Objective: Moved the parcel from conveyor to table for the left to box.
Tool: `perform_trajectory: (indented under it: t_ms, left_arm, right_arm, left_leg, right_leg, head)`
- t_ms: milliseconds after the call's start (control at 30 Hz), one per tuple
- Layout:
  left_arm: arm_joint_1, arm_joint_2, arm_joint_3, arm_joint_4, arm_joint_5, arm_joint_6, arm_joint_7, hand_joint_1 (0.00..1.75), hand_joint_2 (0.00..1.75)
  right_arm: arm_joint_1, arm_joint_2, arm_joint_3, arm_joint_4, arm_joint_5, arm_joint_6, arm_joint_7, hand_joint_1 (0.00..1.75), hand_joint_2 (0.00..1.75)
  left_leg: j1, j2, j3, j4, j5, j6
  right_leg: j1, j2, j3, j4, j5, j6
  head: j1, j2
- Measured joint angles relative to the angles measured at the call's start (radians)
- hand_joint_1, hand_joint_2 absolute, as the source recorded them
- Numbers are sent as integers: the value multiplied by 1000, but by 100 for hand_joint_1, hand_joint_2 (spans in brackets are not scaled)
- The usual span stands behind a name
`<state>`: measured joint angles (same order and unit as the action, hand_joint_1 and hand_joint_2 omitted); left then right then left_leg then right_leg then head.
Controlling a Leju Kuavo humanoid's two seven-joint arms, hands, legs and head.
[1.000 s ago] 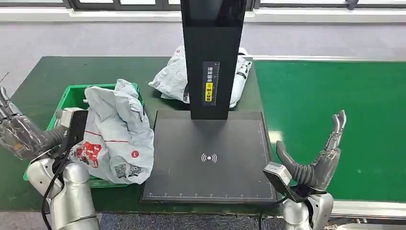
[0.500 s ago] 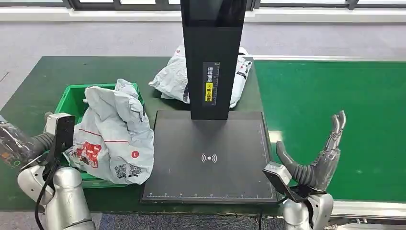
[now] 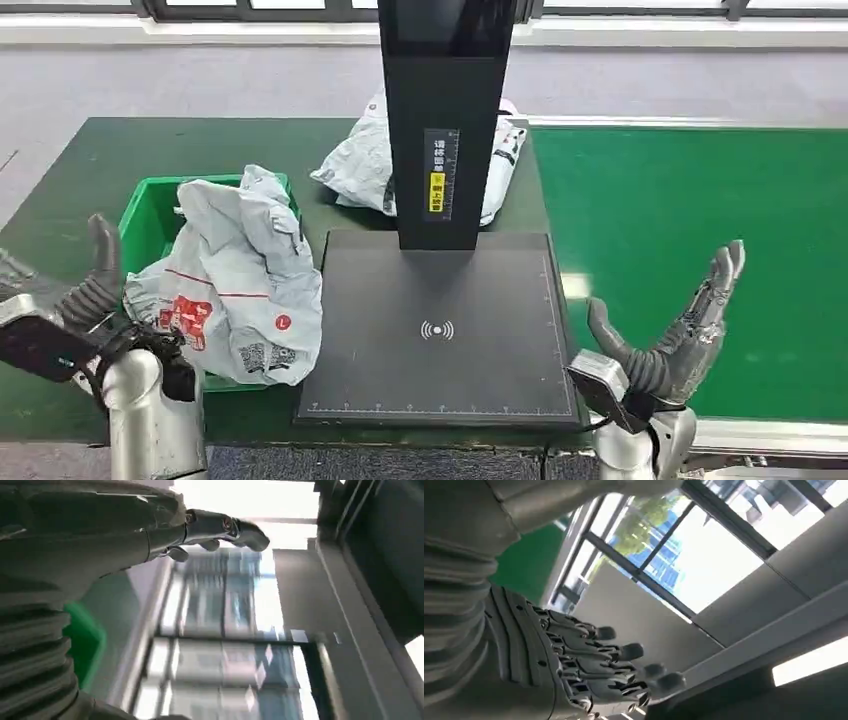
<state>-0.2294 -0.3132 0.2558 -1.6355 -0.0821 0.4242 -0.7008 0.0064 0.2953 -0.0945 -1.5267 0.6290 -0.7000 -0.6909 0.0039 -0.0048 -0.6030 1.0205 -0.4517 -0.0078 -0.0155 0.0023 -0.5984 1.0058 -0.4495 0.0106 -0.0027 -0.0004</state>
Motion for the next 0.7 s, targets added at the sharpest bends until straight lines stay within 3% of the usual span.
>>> perform_trajectory:
  t_ms: [100,200,367,700]
  left_arm:
    - [32,9,-78,-54,229,-350,0,0,175]
    - [34,10,-128,-70,286,-489,0,0,175]
    - [112,23,-231,-49,297,-519,1,0,175]
    - [113,27,-317,67,251,-496,2,0,175]
  right_arm:
    - [-8,-3,109,0,-65,21,-11,0,175]
    - [-22,-8,224,2,-91,27,-14,0,175]
    - [-40,-12,315,32,-141,27,-13,0,175]
    - [-54,-19,386,114,-201,9,-13,0,175]
  left_leg:
    - [0,1,0,0,0,0]
    - [0,0,0,0,0,0]
    - [1,1,0,0,0,0]
    - [0,0,0,0,0,0]
  right_leg:
    - [0,1,-1,0,0,0]
    - [0,0,0,0,0,0]
    - [0,1,-1,0,-1,-1]
    - [0,0,-1,0,-1,-1]
  head:
    - [0,0]
    - [-1,0]
    - [0,0]
    - [0,0]
